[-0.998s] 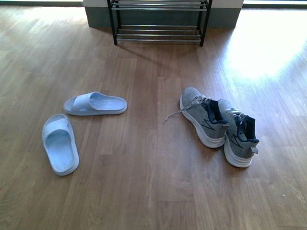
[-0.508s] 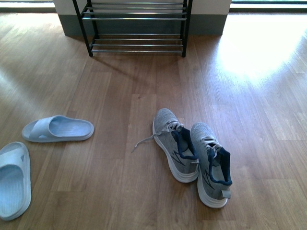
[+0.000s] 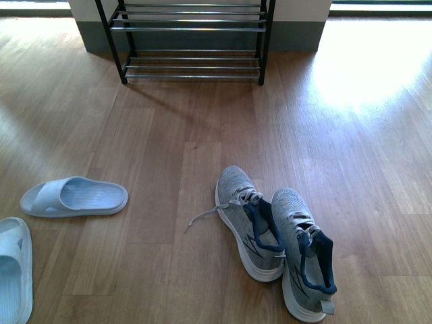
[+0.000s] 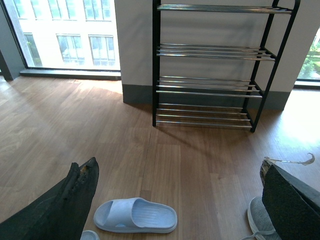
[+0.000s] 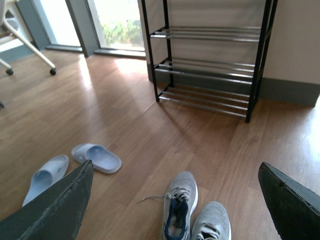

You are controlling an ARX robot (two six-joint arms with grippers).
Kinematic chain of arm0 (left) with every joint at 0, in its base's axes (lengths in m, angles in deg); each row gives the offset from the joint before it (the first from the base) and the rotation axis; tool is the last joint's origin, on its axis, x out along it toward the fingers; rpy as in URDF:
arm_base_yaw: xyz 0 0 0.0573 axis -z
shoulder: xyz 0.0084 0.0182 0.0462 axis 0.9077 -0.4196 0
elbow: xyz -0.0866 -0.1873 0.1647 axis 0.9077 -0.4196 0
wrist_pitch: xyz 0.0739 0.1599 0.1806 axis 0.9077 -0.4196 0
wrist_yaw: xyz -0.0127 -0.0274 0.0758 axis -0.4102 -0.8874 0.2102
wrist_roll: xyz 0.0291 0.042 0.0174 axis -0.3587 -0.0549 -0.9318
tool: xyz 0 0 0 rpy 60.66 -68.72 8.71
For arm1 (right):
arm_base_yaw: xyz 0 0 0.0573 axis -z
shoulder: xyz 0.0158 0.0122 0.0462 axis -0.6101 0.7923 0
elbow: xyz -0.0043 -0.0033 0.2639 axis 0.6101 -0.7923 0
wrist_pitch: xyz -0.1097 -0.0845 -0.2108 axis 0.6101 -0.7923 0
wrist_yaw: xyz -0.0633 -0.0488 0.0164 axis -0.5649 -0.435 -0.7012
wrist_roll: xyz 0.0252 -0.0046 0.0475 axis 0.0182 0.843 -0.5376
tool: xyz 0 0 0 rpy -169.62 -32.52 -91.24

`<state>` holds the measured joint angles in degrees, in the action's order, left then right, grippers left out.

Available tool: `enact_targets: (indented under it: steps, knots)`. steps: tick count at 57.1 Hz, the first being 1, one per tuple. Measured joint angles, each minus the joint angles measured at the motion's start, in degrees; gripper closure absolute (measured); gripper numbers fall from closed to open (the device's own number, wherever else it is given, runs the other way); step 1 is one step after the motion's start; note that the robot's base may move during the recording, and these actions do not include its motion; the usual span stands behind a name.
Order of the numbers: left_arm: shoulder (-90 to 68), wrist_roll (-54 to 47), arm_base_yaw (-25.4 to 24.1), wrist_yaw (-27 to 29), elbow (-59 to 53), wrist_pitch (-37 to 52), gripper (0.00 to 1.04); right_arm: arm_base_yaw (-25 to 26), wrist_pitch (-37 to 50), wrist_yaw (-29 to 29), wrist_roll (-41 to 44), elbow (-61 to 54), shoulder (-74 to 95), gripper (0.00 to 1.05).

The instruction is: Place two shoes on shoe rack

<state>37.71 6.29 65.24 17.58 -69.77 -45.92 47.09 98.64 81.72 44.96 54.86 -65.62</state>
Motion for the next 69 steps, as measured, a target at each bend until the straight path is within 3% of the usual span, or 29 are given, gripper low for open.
enact_targets:
  steps: [13,28,47,69]
  knots:
    - [0.0,0.0,0.0,0.0,0.0,0.0,0.09,-8.9,12.9,-15.9,12.7,12.9,43.6,0.09]
    - [0.0,0.0,0.0,0.0,0.0,0.0,0.09,-13.9,15.0,-27.5,18.1,24.6,82.3,0.09]
    - [0.0,0.0,0.0,0.0,0.0,0.0,0.09,-16.3,14.0,-32.7,16.1,37.3,106.9,0.09]
    - [0.0,0.0,0.0,0.0,0.0,0.0,0.09,-13.4,13.0,-38.2,12.4,50.9,124.2,0.09]
